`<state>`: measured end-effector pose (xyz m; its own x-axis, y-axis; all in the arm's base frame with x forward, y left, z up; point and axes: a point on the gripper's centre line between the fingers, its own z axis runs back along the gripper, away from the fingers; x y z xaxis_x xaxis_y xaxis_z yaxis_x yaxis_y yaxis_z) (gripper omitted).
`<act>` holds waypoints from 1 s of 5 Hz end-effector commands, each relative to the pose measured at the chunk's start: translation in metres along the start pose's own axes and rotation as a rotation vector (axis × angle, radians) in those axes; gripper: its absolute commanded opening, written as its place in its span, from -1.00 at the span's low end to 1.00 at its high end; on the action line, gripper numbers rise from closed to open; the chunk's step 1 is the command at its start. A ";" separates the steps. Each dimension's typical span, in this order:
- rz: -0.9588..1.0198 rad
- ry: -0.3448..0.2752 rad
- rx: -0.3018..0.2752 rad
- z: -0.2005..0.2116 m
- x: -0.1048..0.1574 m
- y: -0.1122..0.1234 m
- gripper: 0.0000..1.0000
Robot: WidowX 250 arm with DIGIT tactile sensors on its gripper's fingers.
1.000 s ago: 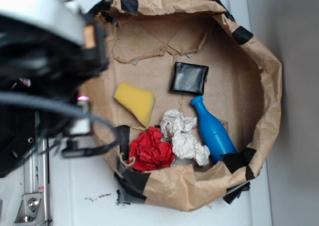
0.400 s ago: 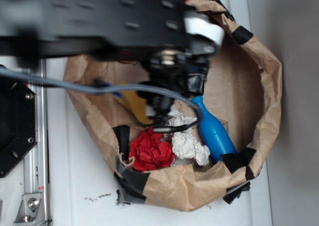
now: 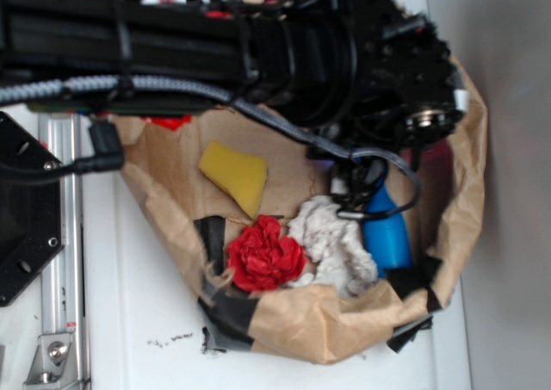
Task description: Grab the black box.
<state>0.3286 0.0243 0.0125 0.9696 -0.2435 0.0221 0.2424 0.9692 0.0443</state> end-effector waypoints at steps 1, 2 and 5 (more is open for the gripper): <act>-0.061 0.030 -0.023 -0.018 -0.017 -0.041 -1.00; -0.031 -0.031 0.030 0.030 -0.032 -0.050 -1.00; 0.164 -0.196 -0.063 0.176 -0.066 -0.021 -1.00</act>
<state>0.2517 0.0132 0.1780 0.9814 -0.0953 0.1668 0.1049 0.9932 -0.0496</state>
